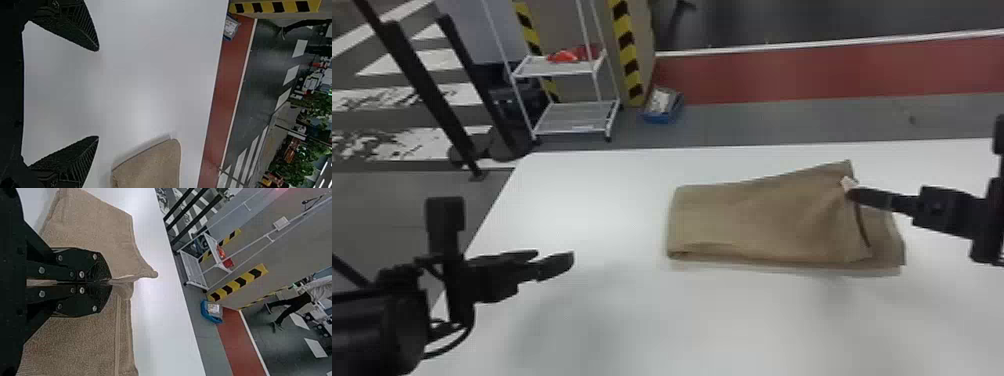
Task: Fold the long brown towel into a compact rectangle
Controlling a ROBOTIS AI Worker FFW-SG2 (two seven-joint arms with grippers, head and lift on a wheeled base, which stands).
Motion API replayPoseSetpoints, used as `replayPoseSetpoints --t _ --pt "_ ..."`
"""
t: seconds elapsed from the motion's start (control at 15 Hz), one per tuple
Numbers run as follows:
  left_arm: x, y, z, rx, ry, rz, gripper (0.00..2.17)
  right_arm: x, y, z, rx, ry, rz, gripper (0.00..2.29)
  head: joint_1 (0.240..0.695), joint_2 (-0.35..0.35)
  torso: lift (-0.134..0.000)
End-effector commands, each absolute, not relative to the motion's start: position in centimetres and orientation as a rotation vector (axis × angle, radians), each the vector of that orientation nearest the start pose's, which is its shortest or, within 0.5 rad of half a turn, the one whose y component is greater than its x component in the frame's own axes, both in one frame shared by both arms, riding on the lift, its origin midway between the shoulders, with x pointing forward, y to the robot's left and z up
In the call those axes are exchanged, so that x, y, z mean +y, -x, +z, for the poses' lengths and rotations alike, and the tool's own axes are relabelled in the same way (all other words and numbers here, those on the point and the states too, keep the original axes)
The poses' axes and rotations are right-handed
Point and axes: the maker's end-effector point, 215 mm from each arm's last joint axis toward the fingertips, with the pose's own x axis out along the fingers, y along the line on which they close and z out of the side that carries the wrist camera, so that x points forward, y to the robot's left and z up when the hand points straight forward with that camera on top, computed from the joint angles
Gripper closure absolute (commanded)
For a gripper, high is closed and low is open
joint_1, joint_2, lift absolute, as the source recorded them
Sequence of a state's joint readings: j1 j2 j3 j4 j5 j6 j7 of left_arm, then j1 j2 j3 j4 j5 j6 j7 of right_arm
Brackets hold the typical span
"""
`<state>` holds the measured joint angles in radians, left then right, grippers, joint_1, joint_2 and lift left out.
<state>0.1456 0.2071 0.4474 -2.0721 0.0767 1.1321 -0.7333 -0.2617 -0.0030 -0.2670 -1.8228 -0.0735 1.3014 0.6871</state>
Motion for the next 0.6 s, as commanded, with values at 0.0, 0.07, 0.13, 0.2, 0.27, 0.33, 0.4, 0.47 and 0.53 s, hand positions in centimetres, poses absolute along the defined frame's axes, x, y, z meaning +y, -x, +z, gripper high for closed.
replayPoseSetpoints --t 0.0,0.07,0.13,0.2,0.27,0.33,0.4,0.47,0.53 --pt "35.9 -44.8 -40.0 0.668 0.213 -0.269 0.09 -20.7 -54.7 -33.7 0.645 -0.521 0.474 1.11 0.695 0.186 -0.123" --pt "35.6 -44.8 -40.0 0.669 0.214 -0.274 0.09 -21.7 -54.9 -33.3 0.637 -0.534 0.456 1.11 0.695 0.179 -0.123" --pt "35.3 -44.8 -40.1 0.67 0.214 -0.28 0.09 -22.6 -55.4 -33.2 0.632 -0.547 0.437 1.11 0.695 0.171 -0.123" --pt "35.2 -44.8 -40.2 0.672 0.216 -0.283 0.09 -22.7 -55.6 -34.0 0.646 -0.553 0.428 1.11 0.695 0.161 -0.123" --pt "35.1 -44.8 -40.2 0.673 0.215 -0.285 0.09 -22.8 -56.0 -34.7 0.656 -0.553 0.423 1.11 0.695 0.15 -0.123" --pt "35.0 -44.7 -40.3 0.674 0.217 -0.286 0.09 -22.9 -56.4 -35.1 0.658 -0.555 0.417 1.11 0.695 0.143 -0.123" --pt "35.2 -44.5 -40.3 0.675 0.216 -0.285 0.09 -23.0 -56.3 -35.6 0.665 -0.564 0.414 1.11 0.695 0.137 -0.123" --pt "35.4 -44.5 -40.4 0.677 0.216 -0.28 0.09 -23.3 -56.1 -35.9 0.668 -0.567 0.408 1.11 0.695 0.132 -0.123" --pt "35.7 -44.4 -40.4 0.679 0.216 -0.276 0.09 -23.6 -55.9 -36.3 0.673 -0.573 0.4 1.1 0.695 0.131 -0.123"
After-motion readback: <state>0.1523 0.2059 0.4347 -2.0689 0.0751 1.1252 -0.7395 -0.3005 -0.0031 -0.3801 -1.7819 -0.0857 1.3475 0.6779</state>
